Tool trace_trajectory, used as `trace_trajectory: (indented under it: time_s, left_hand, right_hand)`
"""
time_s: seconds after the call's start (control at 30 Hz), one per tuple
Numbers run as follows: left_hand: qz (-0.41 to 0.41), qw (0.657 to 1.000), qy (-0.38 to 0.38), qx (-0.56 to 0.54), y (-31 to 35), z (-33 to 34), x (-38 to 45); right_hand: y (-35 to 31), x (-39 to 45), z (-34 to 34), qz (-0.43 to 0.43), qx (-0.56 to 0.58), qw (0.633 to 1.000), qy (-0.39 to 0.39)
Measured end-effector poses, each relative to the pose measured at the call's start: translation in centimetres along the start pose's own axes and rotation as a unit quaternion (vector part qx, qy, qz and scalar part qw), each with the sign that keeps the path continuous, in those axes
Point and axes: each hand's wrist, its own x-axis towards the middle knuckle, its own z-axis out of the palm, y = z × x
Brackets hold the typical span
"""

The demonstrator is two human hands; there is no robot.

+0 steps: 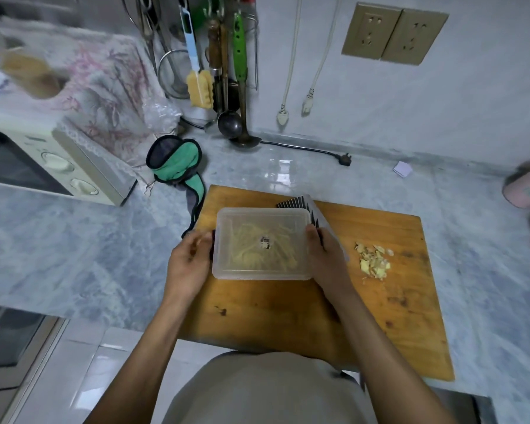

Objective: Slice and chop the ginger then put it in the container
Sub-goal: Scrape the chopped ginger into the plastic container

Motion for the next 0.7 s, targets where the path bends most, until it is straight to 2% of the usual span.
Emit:
trace_trajectory:
  time_s: [0.07, 0.1, 0.13, 0.17, 0.2, 0.23, 0.27, 0.4, 0.47, 0.53, 0.6, 0.7]
  left_hand:
    - [0.073, 0.986, -0.073, 0.131, 1.4, -0.9, 0.4]
    - [0.131, 0.954, -0.136, 0.233, 2.3, -1.0, 0.8]
    - [0.19, 0.896, -0.2, 0.348, 3.1, -0.9, 1.1]
    - [0.233, 0.823, -0.25, 0.455, 3.8, -0.6, 1.4]
    - [0.258, 0.76, -0.28, 0.526, 3.9, -0.3, 2.0]
    - [0.274, 0.726, -0.292, 0.559, 3.8, 0.0, 2.5]
    - [0.283, 0.72, -0.29, 0.563, 3.7, 0.1, 3.1]
    - [0.307, 0.768, -0.278, 0.488, 3.4, -0.4, 4.0]
    - [0.302, 0.82, -0.288, 0.391, 3.6, -0.9, 3.7]
    - [0.247, 0.891, -0.281, 0.257, 3.7, -1.8, 3.5]
    - [0.167, 0.949, -0.214, 0.162, 3.7, -3.0, 3.7]
    - [0.023, 0.991, -0.088, 0.1, 2.2, -5.1, 4.3]
  right_hand:
    - [-0.1, -0.1, 0.0, 0.014, 0.017, 1.0, -0.016]
    - [-0.2, -0.2, 0.0, 0.015, 0.027, 0.999, -0.023]
    - [-0.3, -0.3, 0.0, 0.01, 0.035, 0.999, -0.034]
    - [-0.4, -0.4, 0.2, 0.009, 0.044, 0.998, -0.049]
    - [-0.4, -0.4, 0.3, 0.014, 0.055, 0.997, -0.061]
    - [-0.5, -0.3, 0.4, 0.022, 0.068, 0.995, -0.069]
    - [-0.5, -0.2, 0.4, 0.03, 0.082, 0.993, -0.075]
    - [-0.2, 0.1, 0.5, 0.057, 0.111, 0.989, -0.082]
    - [0.0, 0.3, 0.7, 0.067, 0.12, 0.987, -0.088]
    - [0.0, 0.5, 0.8, 0.098, 0.13, 0.983, -0.081]
    - [-0.1, 0.8, 1.1, 0.125, 0.158, 0.977, -0.063]
    - [-0.7, 1.5, 1.9, 0.143, 0.195, 0.97, -0.039]
